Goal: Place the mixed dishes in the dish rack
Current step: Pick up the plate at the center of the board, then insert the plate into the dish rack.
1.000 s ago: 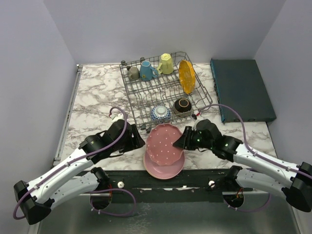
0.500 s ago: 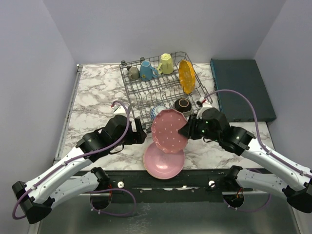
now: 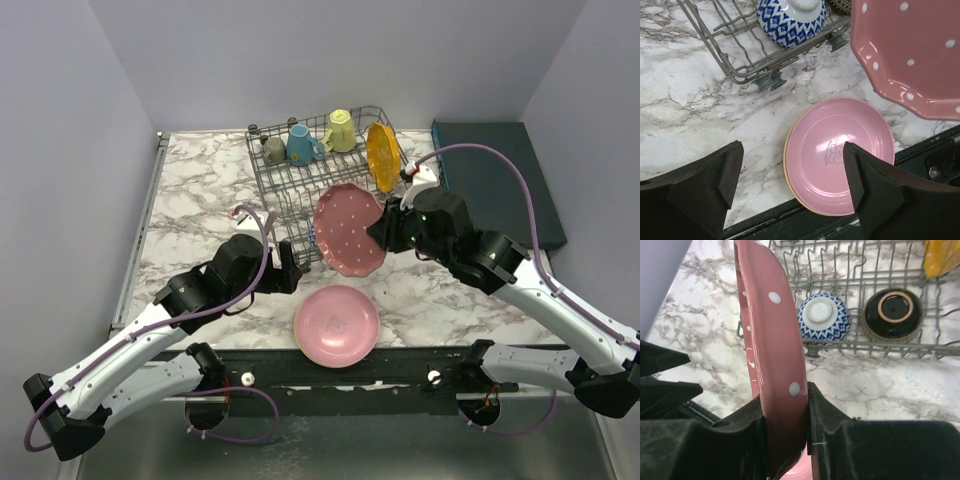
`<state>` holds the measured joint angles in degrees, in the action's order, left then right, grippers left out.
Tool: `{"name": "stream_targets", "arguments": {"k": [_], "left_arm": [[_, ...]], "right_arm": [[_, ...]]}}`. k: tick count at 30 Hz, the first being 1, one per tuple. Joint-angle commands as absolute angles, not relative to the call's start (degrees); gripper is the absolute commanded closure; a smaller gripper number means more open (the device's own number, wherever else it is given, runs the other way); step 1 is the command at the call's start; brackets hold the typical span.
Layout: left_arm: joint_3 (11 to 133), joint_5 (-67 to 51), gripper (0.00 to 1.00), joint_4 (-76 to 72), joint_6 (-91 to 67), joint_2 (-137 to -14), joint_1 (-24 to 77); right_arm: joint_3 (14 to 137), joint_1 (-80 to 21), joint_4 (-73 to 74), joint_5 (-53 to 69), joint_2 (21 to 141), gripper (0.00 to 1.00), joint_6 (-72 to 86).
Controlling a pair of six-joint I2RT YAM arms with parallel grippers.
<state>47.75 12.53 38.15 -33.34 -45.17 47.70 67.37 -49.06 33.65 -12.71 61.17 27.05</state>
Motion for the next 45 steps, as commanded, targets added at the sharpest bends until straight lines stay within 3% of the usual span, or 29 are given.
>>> {"name": "stream_targets", "arguments": {"k": [1,29,45], "left_arm": [[46.7,15.2,0.13,36.6,-31.7,-43.8,47.7],[46.5,18.3,0.13,37.4,-30.9,-41.7,46.8],[46.4,18.7,0.13,37.6,-30.9,-41.7,46.5]], "right_arm": [[74.3,-49.3,28.8,-18.7,63.1,1.0,21.9],[97.8,-42.7,17.3,-33.1,92.2,1.0,-2.7],[105.6,-37.1,16.1,-32.3,104.9,1.0,-6.2]]}}
